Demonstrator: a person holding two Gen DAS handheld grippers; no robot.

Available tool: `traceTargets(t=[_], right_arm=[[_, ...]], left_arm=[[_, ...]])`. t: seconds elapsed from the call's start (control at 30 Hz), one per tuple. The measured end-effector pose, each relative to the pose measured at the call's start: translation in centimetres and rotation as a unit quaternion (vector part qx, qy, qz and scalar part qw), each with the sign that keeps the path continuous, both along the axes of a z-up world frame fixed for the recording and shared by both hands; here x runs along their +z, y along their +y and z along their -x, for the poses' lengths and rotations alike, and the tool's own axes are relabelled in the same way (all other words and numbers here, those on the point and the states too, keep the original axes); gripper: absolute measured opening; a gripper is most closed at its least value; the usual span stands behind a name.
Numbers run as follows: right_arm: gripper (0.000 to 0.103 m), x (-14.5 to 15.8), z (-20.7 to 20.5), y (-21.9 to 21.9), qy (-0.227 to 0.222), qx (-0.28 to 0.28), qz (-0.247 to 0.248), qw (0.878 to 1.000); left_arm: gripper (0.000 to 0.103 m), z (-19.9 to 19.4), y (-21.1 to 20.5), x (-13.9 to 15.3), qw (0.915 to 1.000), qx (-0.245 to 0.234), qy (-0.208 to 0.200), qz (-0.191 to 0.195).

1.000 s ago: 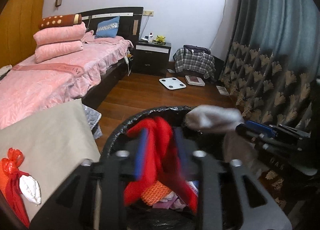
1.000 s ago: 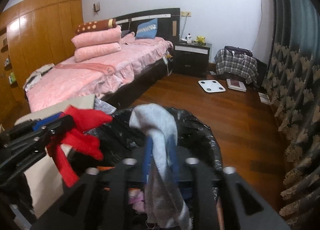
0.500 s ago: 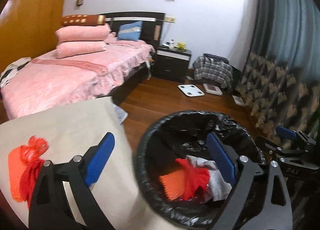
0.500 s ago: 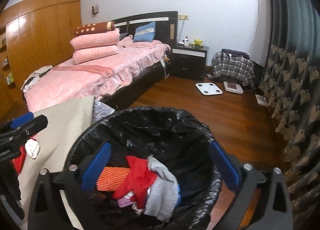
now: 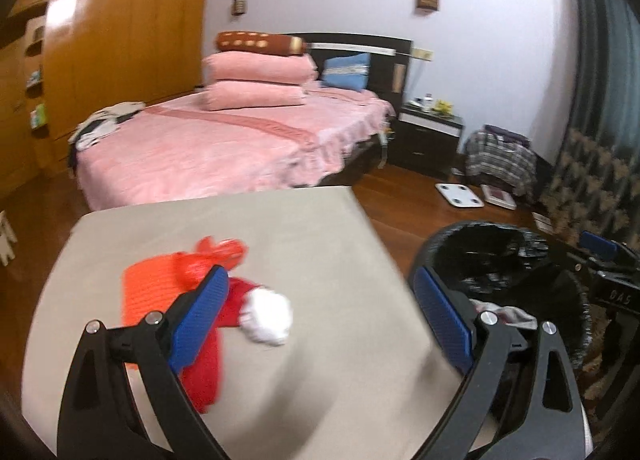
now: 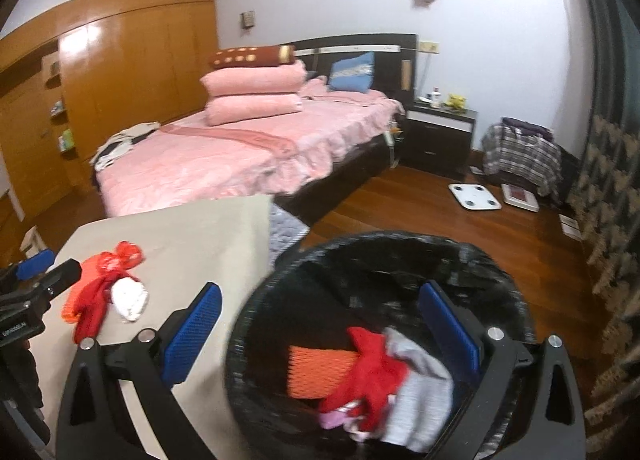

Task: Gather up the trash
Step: 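Return to the table and grasp the white plastic bag with the right gripper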

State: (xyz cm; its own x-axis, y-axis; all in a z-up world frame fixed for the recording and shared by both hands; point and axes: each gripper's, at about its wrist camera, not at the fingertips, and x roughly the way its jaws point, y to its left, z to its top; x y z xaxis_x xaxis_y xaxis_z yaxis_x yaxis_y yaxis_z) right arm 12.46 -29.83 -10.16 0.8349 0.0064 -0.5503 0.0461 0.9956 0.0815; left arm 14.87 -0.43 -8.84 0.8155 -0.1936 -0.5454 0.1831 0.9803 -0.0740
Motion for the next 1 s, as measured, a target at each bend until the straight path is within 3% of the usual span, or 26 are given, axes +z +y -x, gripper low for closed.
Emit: traceTargets(t=[0.5,1.0], right_arm=[[0.097,-0.9,-3.2,10.8,-0.027,0.094,0.003,0.995],[0.096,-5.9,-7.0,19.3,0.019,0.154,0.004,0.988]], left_arm=[[0.091,0.4,9.8,-1.1,0.9958,0.09,-0.001,-0.012],[0.091,-0.4,14.6,-4.4,0.9917,0.124,0.032,-0.013]])
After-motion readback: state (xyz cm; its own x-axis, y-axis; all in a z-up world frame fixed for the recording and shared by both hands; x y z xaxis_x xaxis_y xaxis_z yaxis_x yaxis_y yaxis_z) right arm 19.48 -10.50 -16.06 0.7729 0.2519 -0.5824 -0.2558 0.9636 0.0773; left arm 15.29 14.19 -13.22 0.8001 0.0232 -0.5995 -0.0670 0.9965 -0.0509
